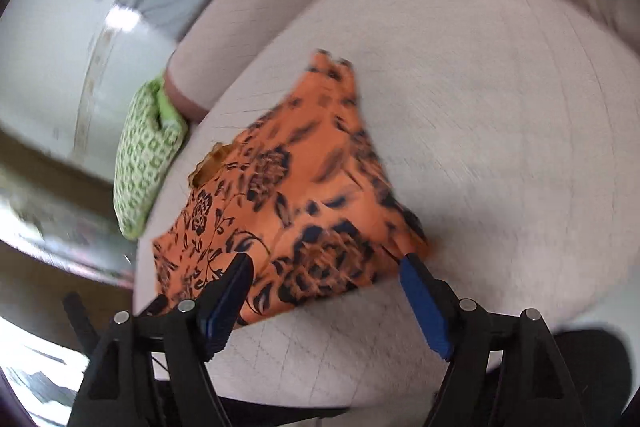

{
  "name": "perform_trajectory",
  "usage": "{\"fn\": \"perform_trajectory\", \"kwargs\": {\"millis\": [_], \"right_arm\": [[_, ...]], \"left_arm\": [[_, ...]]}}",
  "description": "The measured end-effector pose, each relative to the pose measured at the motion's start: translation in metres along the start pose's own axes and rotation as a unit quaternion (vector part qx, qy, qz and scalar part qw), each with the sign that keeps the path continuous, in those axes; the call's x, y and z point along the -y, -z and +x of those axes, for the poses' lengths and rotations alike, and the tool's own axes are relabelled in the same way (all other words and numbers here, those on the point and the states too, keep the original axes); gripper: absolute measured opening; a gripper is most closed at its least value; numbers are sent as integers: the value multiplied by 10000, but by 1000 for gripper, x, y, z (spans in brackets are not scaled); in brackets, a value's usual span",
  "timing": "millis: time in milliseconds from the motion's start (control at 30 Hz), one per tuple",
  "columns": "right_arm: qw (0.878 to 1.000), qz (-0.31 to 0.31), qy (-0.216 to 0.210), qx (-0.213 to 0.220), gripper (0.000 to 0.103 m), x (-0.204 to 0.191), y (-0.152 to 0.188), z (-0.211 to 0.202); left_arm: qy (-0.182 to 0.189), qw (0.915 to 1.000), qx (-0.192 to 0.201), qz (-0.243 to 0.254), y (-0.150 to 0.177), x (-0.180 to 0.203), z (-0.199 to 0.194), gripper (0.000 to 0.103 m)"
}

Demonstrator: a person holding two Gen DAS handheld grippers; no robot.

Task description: Fold small clothes

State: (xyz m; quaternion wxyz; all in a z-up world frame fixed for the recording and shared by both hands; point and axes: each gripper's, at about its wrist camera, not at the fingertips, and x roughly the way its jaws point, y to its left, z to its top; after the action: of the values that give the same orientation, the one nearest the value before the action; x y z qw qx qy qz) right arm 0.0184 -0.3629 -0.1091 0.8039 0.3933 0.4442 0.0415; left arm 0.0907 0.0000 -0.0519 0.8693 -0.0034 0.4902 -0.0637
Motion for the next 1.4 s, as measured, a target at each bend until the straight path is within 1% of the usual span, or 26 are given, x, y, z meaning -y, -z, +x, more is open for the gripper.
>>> {"fn": "perform_trajectory", "kwargs": {"millis": [100,133,167,267,400,467,500,533,600,633,700,733,767,800,833,867,900,933,967,1000,1067,1133,1200,1267,1333,1400], "right_arm": [[9980,616,-43,-94,79,20,1,11],[9966,790,-184,-130,79,24,2,16],[9955,887,-306,-132,79,25,2,20],[9935,1071,-381,18,80,27,-3,24],[9873,1475,-578,120,79,35,-13,34],[9895,1318,-572,171,66,33,-16,33],[9900,1277,-566,171,28,33,-17,36],[9900,1290,-560,89,10,34,-17,39],[9942,983,-419,142,10,27,-17,36],[9976,546,-294,316,10,12,-17,27],[9983,-120,-72,560,10,-13,-15,13],[9975,-348,96,609,10,-20,-14,10],[9973,-387,219,591,10,-20,-12,12],[9975,-330,522,338,15,-9,-10,27],[9978,-135,641,-113,17,6,-7,45],[9994,160,294,-6,18,18,-8,42],[9995,284,111,37,30,21,-11,34],[9997,176,172,27,45,18,-15,27],[9997,66,206,76,54,15,-17,21],[9995,-68,188,252,66,12,-21,8],[9976,-245,165,631,68,9,-34,-16],[9972,-337,-51,666,70,6,-51,-21],[9961,-646,-388,459,70,-2,-82,-6],[9948,-853,-494,265,70,-8,-104,15],[9940,-874,-654,-83,70,-9,-131,49],[9942,-895,-513,-291,70,-9,-148,82]], "left_arm": [[31,9999,-27,93,2,10,4,74],[78,9999,-74,99,3,13,8,74],[120,9998,-120,90,4,16,11,74],[179,9994,-291,15,7,21,20,74],[90,9993,-349,91,11,29,25,74],[49,9993,-351,153,11,31,27,74],[11,9992,-364,182,11,33,27,74],[-19,9991,-370,201,11,34,27,74],[-69,9991,-349,240,10,37,25,74],[-94,9992,-290,244,9,39,23,74],[-96,9995,-169,235,6,42,21,74],[-93,9995,-153,245,3,44,21,74],[-113,9994,-176,268,1,48,24,74],[-129,9992,-248,302,0,52,29,74],[-157,9987,-344,342,0,55,35,74],[-216,9983,-378,390,-1,58,39,74],[-266,9981,-350,432,-1,60,41,74],[-288,9982,-309,424,-2,61,41,74],[-277,9985,-278,387,-4,62,41,74],[-233,9988,-239,352,-6,62,41,74],[-199,9992,-169,317,-10,62,44,75],[-185,9993,-186,276,-11,61,51,77],[-182,9996,-72,224,-10,59,54,80],[-151,9997,-30,171,-8,58,54,81],[-106,9999,-14,127,-7,56,53,81],[-54,9999,5,136,-7,55,54,81]]}}
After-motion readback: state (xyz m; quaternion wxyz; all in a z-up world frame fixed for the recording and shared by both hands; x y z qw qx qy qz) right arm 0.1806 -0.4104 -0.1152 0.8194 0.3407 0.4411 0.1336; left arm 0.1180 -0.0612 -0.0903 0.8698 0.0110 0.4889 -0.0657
